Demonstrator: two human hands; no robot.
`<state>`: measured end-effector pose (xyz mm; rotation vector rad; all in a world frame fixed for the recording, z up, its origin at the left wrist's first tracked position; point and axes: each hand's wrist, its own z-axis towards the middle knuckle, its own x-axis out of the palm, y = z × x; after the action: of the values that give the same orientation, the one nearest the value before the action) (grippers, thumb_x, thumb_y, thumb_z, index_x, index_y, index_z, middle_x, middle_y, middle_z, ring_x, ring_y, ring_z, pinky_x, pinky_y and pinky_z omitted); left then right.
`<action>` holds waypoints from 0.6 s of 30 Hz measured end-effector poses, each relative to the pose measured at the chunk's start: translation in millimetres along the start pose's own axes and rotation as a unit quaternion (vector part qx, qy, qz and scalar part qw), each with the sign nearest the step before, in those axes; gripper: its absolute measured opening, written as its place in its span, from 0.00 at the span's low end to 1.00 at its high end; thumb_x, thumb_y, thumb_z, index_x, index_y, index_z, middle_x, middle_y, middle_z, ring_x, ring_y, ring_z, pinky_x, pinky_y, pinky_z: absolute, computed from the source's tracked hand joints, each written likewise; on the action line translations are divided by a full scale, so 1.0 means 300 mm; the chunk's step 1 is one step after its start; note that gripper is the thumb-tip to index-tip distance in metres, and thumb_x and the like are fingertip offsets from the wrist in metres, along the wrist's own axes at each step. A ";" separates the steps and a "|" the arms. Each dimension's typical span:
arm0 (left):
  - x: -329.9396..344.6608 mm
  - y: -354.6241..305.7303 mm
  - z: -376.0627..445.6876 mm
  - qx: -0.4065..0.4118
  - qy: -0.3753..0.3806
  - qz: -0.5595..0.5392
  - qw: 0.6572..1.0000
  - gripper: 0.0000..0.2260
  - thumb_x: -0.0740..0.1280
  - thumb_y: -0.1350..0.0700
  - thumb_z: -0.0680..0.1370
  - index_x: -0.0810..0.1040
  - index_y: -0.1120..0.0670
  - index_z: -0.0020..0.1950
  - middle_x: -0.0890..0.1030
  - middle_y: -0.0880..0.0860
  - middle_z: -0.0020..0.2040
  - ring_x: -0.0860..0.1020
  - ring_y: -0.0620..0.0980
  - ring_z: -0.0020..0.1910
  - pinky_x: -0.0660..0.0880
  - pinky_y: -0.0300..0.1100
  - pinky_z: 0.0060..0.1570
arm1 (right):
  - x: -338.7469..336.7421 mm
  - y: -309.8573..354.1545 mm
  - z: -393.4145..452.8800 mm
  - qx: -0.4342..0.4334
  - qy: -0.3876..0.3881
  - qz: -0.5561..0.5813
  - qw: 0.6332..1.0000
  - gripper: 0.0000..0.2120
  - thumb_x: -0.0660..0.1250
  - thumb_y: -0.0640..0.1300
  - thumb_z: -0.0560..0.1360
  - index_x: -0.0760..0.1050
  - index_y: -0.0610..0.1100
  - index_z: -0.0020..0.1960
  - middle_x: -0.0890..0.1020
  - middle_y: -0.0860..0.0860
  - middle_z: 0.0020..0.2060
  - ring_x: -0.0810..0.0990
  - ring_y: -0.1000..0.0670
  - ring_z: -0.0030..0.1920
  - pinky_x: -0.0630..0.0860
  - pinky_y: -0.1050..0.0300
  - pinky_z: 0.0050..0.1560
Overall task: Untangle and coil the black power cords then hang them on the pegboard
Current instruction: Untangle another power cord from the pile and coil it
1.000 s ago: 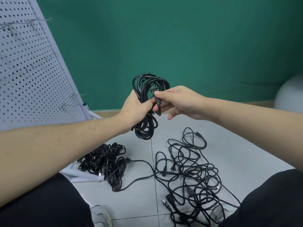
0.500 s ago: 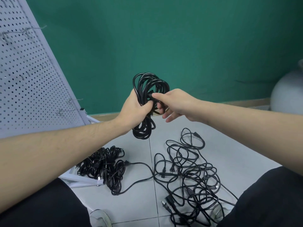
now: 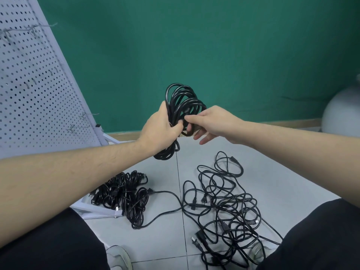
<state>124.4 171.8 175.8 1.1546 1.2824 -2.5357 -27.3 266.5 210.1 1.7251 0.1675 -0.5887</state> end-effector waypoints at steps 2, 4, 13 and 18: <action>-0.004 -0.012 -0.003 0.005 0.005 -0.011 1.000 0.13 0.67 0.53 0.79 0.71 0.52 0.62 0.82 0.45 0.48 0.80 0.48 0.48 0.78 0.52 0.52 | -0.003 0.006 -0.003 0.005 0.022 0.011 1.000 0.17 0.68 0.53 0.79 0.84 0.40 0.43 0.87 0.44 0.41 0.85 0.49 0.40 0.85 0.50 0.44; -0.002 -0.023 -0.011 0.007 0.006 -0.025 1.000 0.15 0.66 0.52 0.77 0.71 0.51 0.63 0.82 0.45 0.49 0.80 0.49 0.48 0.78 0.53 0.52 | -0.005 0.016 -0.005 0.014 0.008 0.027 0.999 0.17 0.70 0.54 0.78 0.84 0.40 0.42 0.87 0.45 0.40 0.85 0.49 0.39 0.86 0.48 0.43; 0.004 -0.043 -0.011 -0.025 0.008 -0.084 0.996 0.19 0.71 0.45 0.71 0.73 0.46 0.59 0.82 0.41 0.48 0.81 0.44 0.49 0.79 0.53 0.55 | -0.014 0.011 0.006 -0.046 -0.227 -0.416 0.879 0.36 0.58 0.75 0.71 0.75 0.42 0.30 0.77 0.51 0.23 0.78 0.48 0.31 0.71 0.58 0.34; 0.000 -0.052 -0.013 -0.043 0.039 -0.054 0.997 0.29 0.75 0.37 0.63 0.72 0.43 0.59 0.83 0.40 0.49 0.83 0.45 0.46 0.80 0.52 0.53 | -0.057 -0.002 0.017 0.079 -0.154 -0.324 0.930 0.34 0.57 0.80 0.64 0.81 0.51 0.43 0.84 0.56 0.31 0.83 0.52 0.36 0.77 0.56 0.42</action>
<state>120.9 184.7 184.7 1.2084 1.4945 -2.5039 -43.8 265.2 216.9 1.6932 0.4870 -1.3816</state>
